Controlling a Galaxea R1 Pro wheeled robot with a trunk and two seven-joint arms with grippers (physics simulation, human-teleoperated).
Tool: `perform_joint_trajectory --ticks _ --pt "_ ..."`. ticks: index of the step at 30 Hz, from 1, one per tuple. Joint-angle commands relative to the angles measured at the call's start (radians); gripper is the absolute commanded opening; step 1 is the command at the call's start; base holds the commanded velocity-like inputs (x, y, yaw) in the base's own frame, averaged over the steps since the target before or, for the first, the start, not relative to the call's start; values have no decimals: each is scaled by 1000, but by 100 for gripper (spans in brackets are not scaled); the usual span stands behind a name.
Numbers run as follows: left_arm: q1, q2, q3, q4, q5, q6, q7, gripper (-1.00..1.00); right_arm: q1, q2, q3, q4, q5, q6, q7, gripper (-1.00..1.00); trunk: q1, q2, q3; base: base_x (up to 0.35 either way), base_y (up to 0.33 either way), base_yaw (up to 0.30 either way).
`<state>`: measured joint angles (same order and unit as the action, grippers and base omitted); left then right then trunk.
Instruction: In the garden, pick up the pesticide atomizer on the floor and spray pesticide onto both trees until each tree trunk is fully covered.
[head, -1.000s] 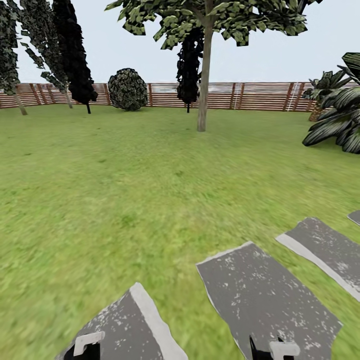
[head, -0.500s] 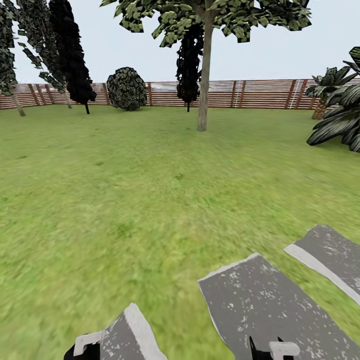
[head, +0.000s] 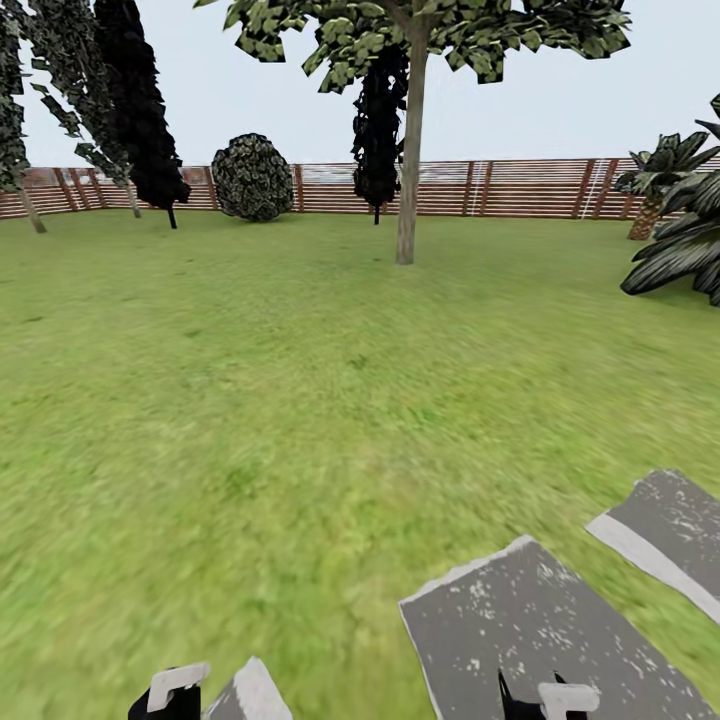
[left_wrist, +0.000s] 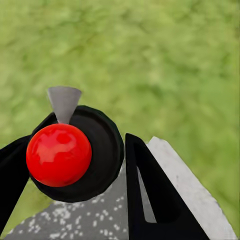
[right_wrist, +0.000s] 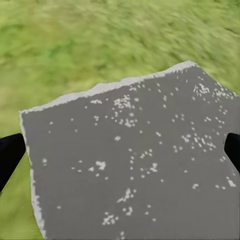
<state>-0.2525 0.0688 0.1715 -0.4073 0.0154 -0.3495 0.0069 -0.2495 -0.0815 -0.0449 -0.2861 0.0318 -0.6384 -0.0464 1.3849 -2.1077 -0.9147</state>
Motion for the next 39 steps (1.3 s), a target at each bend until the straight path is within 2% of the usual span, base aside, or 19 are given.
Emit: perform_joint_trajectory --ticks 1,39 --pt "-1 -1 0 1 2 -3 1 -100 -1 0 -3 1 4 -3 0 100 0 0 -1 339 0 0" --pt "-1 -1 0 1 0 -3 1 -100 -1 2 -1 2 5 -3 -2 100 0 0 -1 339 0 0"
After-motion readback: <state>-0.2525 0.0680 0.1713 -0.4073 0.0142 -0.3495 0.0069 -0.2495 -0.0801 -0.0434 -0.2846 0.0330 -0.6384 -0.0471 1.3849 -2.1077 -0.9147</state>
